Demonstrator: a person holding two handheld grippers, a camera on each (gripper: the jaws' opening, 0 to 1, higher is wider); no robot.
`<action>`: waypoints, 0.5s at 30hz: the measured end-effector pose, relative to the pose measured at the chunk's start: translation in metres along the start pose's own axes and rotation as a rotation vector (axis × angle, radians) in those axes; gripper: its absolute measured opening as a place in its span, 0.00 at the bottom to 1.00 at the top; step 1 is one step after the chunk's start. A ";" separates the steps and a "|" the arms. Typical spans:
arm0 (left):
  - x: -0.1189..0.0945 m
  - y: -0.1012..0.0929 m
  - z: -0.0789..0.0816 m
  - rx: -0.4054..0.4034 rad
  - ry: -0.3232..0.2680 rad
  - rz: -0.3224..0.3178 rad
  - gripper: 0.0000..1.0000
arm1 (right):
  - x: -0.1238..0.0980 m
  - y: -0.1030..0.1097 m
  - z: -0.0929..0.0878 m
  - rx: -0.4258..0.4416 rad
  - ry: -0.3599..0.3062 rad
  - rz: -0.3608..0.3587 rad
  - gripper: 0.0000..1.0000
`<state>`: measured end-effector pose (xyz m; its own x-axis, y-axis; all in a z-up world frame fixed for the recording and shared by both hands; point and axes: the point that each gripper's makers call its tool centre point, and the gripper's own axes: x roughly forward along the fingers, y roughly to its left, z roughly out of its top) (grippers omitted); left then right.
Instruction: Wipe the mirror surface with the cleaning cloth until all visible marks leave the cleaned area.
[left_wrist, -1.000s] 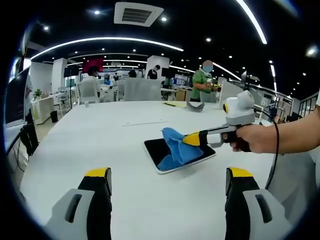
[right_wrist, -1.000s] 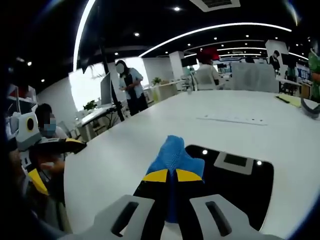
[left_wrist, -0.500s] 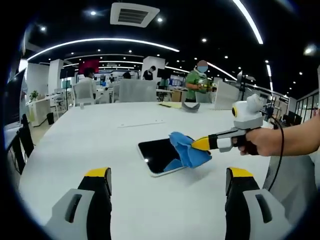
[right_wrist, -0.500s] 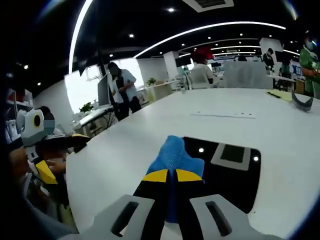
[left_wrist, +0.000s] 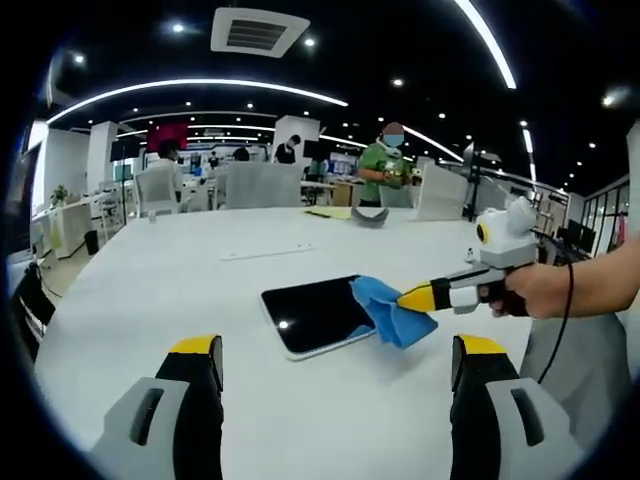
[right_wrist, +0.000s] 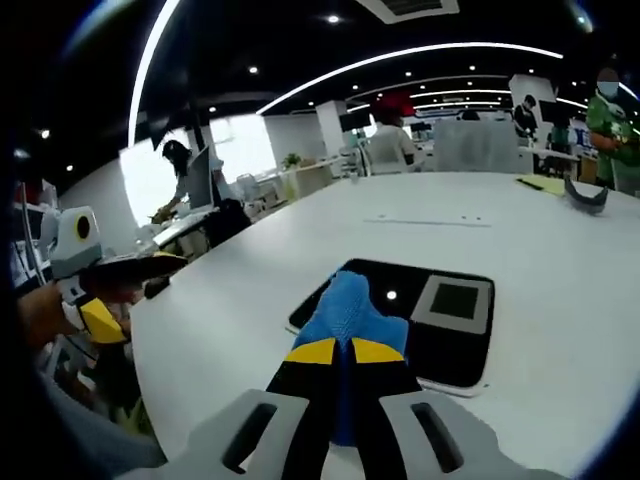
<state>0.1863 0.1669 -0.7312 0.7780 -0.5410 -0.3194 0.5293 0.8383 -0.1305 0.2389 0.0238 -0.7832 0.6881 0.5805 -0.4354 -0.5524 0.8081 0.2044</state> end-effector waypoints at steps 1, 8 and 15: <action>0.000 -0.001 0.000 0.000 0.000 -0.003 0.96 | -0.002 -0.002 -0.002 0.002 0.002 -0.005 0.00; 0.005 -0.009 0.001 0.009 -0.003 -0.031 0.96 | -0.015 -0.006 -0.010 0.005 0.016 -0.035 0.00; 0.007 -0.017 0.000 0.015 0.000 -0.059 0.96 | -0.033 -0.017 -0.023 0.002 0.039 -0.080 0.00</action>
<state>0.1827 0.1484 -0.7317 0.7454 -0.5896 -0.3112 0.5795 0.8037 -0.1348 0.2151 -0.0116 -0.7922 0.7113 0.5095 -0.4843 -0.4953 0.8521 0.1690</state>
